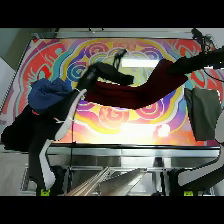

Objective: Fold the shirts.

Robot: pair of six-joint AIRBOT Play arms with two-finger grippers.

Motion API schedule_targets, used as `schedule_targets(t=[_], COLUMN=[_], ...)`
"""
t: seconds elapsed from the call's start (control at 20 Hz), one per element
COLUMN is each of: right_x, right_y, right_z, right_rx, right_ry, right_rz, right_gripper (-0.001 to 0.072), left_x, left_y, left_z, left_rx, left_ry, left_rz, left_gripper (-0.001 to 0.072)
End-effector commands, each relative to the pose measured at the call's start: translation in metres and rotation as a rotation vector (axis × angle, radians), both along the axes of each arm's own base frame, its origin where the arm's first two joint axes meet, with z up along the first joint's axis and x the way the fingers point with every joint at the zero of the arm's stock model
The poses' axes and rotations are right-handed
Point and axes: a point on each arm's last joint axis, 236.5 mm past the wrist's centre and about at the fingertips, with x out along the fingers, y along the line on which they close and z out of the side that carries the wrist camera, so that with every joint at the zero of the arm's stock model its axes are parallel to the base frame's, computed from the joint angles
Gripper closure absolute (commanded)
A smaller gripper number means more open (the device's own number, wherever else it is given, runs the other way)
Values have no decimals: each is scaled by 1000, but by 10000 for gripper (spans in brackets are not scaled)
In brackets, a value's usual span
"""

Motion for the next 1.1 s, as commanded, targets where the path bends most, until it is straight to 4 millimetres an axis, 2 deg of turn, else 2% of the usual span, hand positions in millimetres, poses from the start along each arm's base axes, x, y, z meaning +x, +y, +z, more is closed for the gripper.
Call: schedule_targets(t=[0.0, 0.05, 0.1, 0.2, 0.3, 0.4, 0.45, 0.5, 0.55, 0.6, 0.65, 0.7, 0.75, 0.9, 1.05], right_x=[5, 6, 7, 12, 19, 22, 20, 16, 13, 12, 9, 7, 5, 6, 8], right_y=[40, 65, 94, 163, 236, 302, 328, 348, 360, 365, 366, 361, 352, 295, 216], right_z=[-2, 0, 3, 8, -3, -40, -70, -100, -124, -139, -144, -141, -133, -103, -85], right_rx=[-13, -5, 5, 36, 78, 97, 92, 80, 70, 68, 79, 79, 75, 10, -102], right_ry=[3, -8, -33, -120, -193, -215, -203, -183, -163, -132, -105, -91, -92, -82, -27], right_rz=[4, 17, 33, 59, 53, 42, 44, 45, 43, 32, 35, 49, 74, 127, 115], right_gripper=[692, 692, 692, 692, 692, 692, 647, 283, 103, 138, 175, 230, 229, 233, 243], left_x=[-1, -1, -3, -8, -14, -22, -25, -28, -31, -34, -37, -38, -40, -42, -43], left_y=[89, 121, 149, 199, 234, 260, 269, 277, 284, 289, 292, 296, 299, 299, 295], left_z=[109, 140, 163, 195, 205, 202, 199, 194, 189, 183, 178, 173, 169, 157, 153], left_rx=[-15, -19, -18, -9, -5, 6, 13, 21, 27, 31, 35, 42, 48, 57, 58], left_ry=[-92, -131, -161, -202, -213, -197, -194, -187, -175, -161, -151, -144, -142, -123, -113], left_rz=[39, 78, 113, 187, 264, 319, 332, 343, 353, 364, 367, 369, 368, 356, 346], left_gripper=[689, 689, 690, 690, 690, 690, 690, 690, 690, 690, 689, 690, 690, 689, 690])
